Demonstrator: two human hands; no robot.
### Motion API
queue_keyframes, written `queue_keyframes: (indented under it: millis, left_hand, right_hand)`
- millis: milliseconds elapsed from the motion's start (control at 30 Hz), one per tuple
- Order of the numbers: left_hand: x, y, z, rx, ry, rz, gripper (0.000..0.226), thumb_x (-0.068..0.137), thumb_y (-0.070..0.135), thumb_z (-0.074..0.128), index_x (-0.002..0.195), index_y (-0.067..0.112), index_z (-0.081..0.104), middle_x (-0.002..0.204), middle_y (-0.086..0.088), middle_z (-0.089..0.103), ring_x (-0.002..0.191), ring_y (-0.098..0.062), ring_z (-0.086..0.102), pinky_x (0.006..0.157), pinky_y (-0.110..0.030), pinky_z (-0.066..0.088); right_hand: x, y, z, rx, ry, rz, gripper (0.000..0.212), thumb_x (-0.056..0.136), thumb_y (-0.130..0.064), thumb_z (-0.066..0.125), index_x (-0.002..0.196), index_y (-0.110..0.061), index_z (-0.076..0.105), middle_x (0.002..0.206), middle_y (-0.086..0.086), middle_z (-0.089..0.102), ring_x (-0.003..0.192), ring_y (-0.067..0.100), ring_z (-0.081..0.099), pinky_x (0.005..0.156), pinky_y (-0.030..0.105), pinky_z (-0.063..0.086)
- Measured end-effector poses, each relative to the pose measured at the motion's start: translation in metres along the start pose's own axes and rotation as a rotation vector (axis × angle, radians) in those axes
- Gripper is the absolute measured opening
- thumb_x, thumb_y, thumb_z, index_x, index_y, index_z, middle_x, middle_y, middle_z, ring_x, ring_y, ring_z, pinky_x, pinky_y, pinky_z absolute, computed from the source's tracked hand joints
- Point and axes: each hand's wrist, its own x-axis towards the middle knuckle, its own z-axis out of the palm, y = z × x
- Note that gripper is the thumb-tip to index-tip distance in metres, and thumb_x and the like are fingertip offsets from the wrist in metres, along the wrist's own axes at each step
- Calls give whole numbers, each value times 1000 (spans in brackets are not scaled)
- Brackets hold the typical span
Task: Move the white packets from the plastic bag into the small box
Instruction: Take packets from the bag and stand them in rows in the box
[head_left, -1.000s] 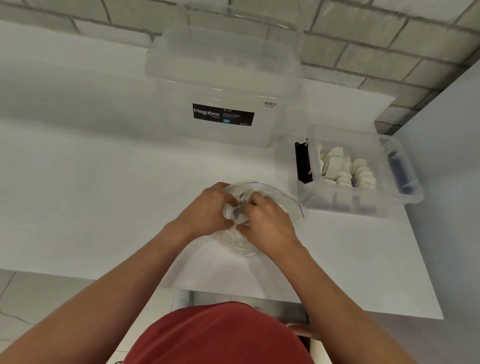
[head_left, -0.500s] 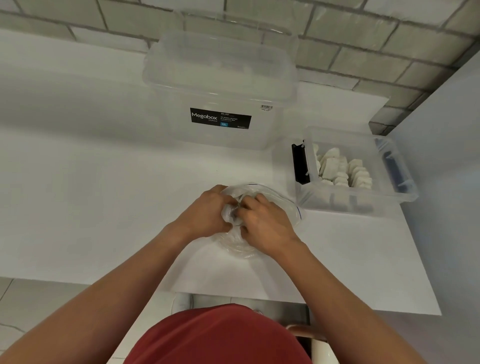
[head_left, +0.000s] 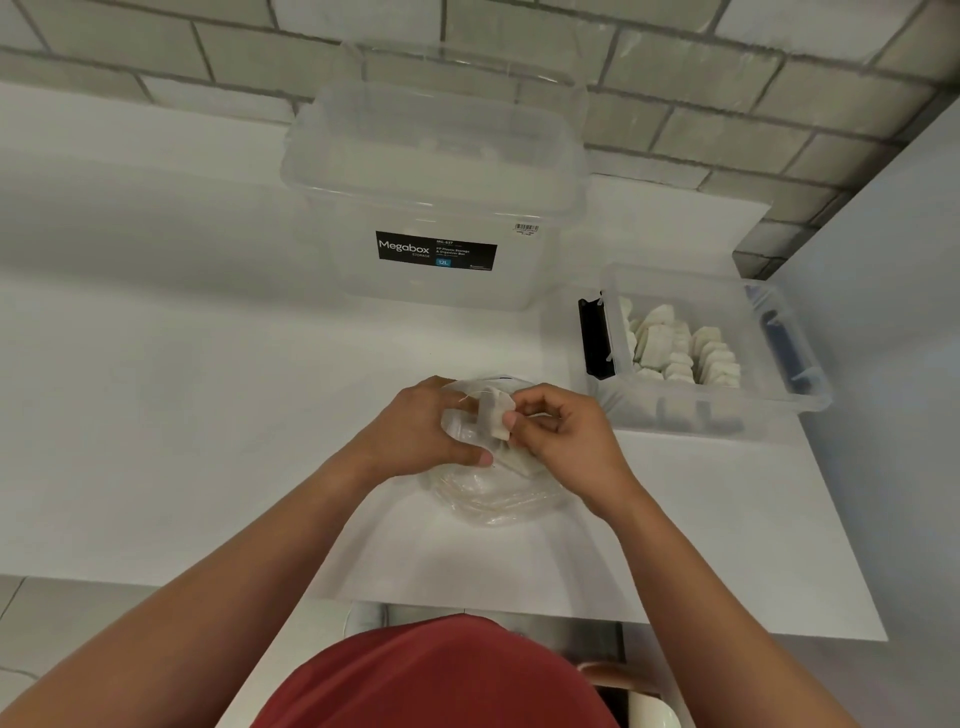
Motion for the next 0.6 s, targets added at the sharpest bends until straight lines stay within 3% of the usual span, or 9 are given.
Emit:
queue_keyframes:
  millis: [100, 167, 300, 367, 433, 600]
  left_hand:
    - [-1, 3, -2, -40, -8, 1, 32, 71, 42, 87, 98, 38, 71, 126, 14, 56, 113, -7, 54, 96, -24, 43]
    - [1, 2, -3, 8, 7, 10, 14, 78, 36, 82, 85, 31, 72, 126, 10, 58, 113, -10, 55, 94, -24, 42]
    - [5, -1, 3, 195, 17, 54, 9, 83, 31, 78, 84, 24, 72, 116, 2, 61, 103, -19, 59, 84, -23, 42]
    - [6, -1, 7, 249, 14, 84, 12, 84, 29, 76, 92, 21, 75, 117, 1, 61, 102, -20, 60, 84, -25, 45]
    - [6, 0, 8, 256, 23, 89, 16, 83, 30, 77, 97, 22, 75, 119, 2, 61, 105, -20, 60, 88, -28, 47]
    - [7, 1, 7, 283, 1, 56, 62, 73, 33, 84, 130, 22, 63, 129, 1, 58, 116, -20, 56, 90, -24, 42]
  right_hand:
    - [2, 5, 1, -4, -16, 10, 7, 90, -12, 74, 92, -18, 74, 89, 7, 75, 82, 31, 73, 85, 47, 60]
    - [3, 8, 1, -41, -38, 19, 8, 90, -14, 75, 95, -20, 75, 91, 2, 75, 82, 24, 75, 88, 46, 59]
    - [2, 4, 2, -313, -16, -68, 29, 86, -25, 78, 113, -33, 72, 100, -14, 73, 86, 0, 71, 88, 27, 58]
    - [2, -1, 2, -441, -14, -167, 22, 90, -25, 73, 112, -29, 74, 102, -15, 73, 87, 1, 69, 86, 25, 57]
    - [3, -2, 2, -568, -26, -248, 14, 93, -23, 69, 105, -26, 77, 98, -14, 73, 87, 5, 68, 84, 31, 56]
    - [1, -9, -9, -599, 28, -256, 14, 93, -26, 71, 103, -29, 79, 99, -14, 74, 84, 6, 68, 82, 32, 57]
